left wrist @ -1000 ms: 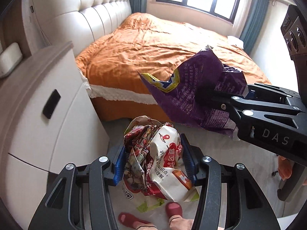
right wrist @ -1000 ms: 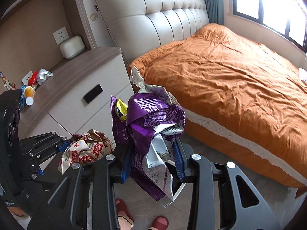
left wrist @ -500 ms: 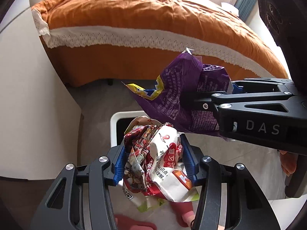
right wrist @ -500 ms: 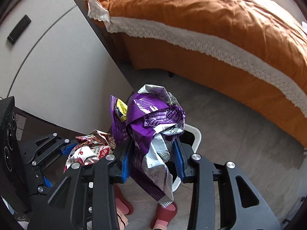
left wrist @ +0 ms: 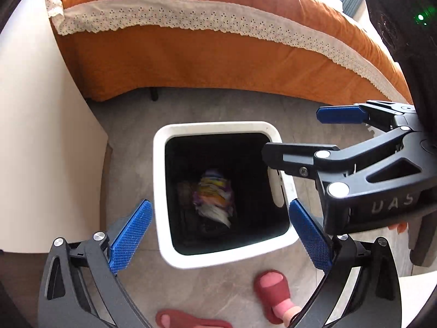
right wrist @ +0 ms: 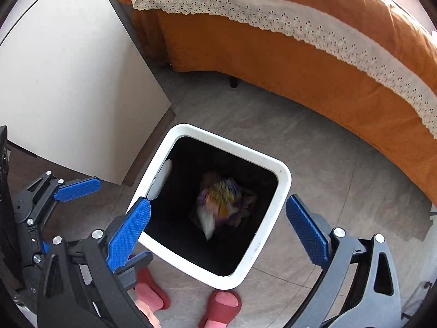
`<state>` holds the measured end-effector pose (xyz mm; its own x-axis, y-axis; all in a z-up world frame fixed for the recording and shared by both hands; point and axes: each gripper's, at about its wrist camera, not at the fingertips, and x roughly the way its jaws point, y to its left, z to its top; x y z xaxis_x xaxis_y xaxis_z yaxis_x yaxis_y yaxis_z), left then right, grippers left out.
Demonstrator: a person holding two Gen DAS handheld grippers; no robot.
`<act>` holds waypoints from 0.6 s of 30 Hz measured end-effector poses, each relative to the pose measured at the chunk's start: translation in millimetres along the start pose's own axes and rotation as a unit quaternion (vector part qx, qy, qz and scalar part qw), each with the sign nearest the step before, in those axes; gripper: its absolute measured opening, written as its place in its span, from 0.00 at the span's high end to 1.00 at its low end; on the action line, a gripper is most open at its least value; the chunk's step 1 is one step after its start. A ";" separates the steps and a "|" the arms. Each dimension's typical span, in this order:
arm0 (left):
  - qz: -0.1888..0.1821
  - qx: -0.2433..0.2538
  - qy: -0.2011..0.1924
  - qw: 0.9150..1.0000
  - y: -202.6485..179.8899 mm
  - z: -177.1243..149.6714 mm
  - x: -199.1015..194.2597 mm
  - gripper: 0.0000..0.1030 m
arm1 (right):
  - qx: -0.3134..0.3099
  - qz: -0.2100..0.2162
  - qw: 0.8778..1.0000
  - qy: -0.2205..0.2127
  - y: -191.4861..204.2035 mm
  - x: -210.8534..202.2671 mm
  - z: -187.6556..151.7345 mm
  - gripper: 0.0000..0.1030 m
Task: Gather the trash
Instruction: 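Open both tools to drop the bag and wrapper into the bin, then move both open tools back over the desk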
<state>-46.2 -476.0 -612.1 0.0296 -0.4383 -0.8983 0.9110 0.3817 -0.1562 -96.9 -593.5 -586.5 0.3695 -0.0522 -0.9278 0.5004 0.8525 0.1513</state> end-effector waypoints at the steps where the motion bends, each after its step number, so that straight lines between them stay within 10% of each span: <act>1: 0.001 0.000 -0.001 1.000 1.1 0.5 -4.9 0.05 | -0.001 -0.002 1.000 -0.003 1.1 -3.3 0.8 0.04; 18: 0.033 -0.045 -0.077 0.996 9.9 64.7 -190.0 0.05 | -0.040 0.008 0.995 -0.086 58.6 -172.5 59.8 0.04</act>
<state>-16.3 -441.6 -416.4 0.1563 -0.5265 -0.8357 0.8648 0.4817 -0.1418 -84.5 -565.7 -397.2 0.5092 -0.1220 -0.8520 0.4328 0.8919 0.1309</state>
